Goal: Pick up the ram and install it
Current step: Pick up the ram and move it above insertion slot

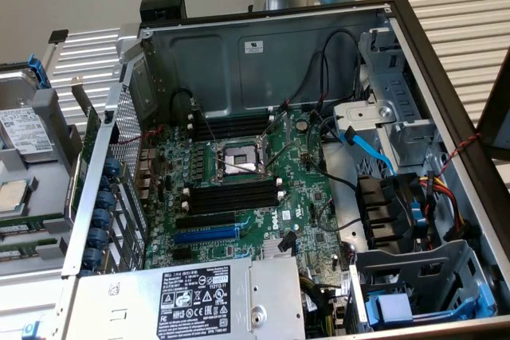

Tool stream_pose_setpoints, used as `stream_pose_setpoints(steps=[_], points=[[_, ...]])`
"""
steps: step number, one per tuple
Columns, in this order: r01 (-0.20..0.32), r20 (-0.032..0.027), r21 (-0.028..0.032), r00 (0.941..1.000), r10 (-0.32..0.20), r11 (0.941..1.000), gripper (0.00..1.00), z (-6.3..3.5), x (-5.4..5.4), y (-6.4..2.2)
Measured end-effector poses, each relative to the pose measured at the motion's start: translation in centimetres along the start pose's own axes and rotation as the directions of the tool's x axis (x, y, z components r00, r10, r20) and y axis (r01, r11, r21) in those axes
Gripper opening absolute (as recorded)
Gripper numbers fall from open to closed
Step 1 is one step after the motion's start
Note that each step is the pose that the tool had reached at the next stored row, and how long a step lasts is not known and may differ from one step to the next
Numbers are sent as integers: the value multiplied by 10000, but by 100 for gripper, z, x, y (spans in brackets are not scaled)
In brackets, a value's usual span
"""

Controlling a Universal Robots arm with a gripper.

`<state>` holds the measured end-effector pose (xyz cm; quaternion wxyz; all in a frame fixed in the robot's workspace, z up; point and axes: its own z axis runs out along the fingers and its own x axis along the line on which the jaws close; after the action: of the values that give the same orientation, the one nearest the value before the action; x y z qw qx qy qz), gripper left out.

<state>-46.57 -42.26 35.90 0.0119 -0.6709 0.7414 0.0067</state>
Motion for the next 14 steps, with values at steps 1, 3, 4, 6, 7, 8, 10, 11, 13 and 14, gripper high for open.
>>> stream_pose_setpoints(steps=[1,3,4,6,7,8,10,11,13,14], points=[[0,-1,0,10000,0,10000,11,0,0,0],[0,-1,0,10000,0,10000,11,0,0,1],[0,-2,0,10000,0,10000,11,0,0,1],[0,-2,-1,10000,0,10000,11,0,0,1],[0,-2,-1,10000,0,10000,11,0,0,1],[-1,-3,-2,10000,1,10000,11,0,0,1],[0,-3,-2,10000,0,10000,11,2,0,1],[0,-2,-2,10000,0,10000,17,4,0,0],[0,-3,-1,10000,0,10000,24,7,0,1],[0,-3,-1,10000,0,10000,30,10,0,1]])
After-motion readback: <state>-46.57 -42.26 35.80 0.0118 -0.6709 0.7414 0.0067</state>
